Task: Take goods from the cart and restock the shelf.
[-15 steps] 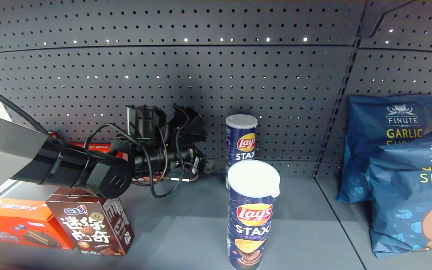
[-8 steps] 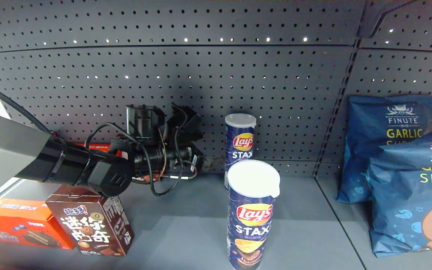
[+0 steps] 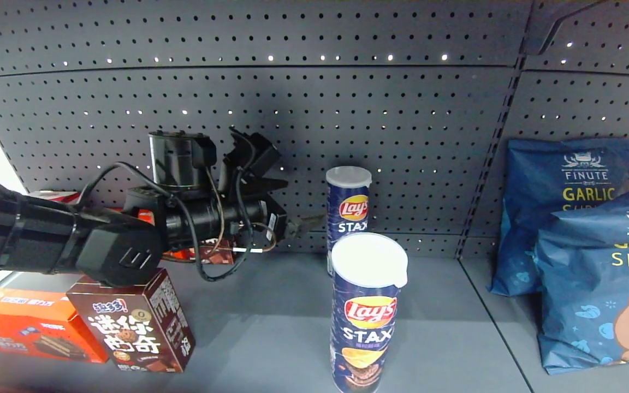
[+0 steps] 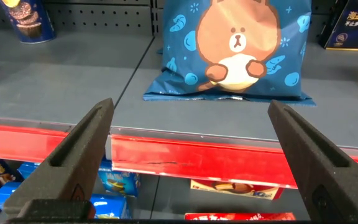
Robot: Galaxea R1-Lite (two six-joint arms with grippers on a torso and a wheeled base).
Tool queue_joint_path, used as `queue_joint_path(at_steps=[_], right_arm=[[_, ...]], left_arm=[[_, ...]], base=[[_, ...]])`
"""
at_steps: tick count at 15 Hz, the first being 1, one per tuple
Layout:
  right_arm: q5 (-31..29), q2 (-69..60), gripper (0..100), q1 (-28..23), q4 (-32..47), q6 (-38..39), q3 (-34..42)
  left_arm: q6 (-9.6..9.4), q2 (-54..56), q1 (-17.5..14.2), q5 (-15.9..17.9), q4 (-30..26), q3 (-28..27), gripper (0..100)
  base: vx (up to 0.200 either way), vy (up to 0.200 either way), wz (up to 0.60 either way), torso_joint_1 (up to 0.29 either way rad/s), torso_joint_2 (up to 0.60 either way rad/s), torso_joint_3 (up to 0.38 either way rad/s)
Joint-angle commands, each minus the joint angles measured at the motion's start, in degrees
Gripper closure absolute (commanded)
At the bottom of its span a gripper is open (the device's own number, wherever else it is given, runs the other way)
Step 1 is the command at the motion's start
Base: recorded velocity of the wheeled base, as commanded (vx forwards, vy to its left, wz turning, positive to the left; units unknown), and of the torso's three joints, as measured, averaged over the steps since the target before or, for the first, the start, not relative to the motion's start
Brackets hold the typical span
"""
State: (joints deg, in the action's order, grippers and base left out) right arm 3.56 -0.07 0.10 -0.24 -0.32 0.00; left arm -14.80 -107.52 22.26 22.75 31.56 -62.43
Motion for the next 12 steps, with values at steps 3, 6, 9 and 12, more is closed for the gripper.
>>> queue_joint_path(at_steps=[3, 6, 9, 12], right_arm=[[0.04, 0.07, 0, 0.08, -0.02, -0.03, 0.0], [0.04, 0.07, 0, -0.01, -0.02, -0.03, 0.0], [0.04, 0.07, 0, 0.08, -0.02, -0.03, 0.0], [0.04, 0.07, 0, -0.01, -0.02, -0.03, 0.0]], left_arm=[[-0.32, 12.69, 0.42, -4.11, -10.56, 1.87, 0], [-0.41, 19.81, 2.17, -5.87, -15.83, 3.98, 0], [-3.22, 23.85, 3.14, -8.77, -19.17, 7.14, 0], [-5.77, 26.57, 3.67, -10.44, -19.7, 12.51, 0]], base=[[0.0, 0.0, 0.0, 0.0, 0.0, 0.0], [0.0, 0.0, 0.0, 0.0, 0.0, 0.0], [0.0, 0.0, 0.0, 0.0, 0.0, 0.0], [0.0, 0.0, 0.0, 0.0, 0.0, 0.0]])
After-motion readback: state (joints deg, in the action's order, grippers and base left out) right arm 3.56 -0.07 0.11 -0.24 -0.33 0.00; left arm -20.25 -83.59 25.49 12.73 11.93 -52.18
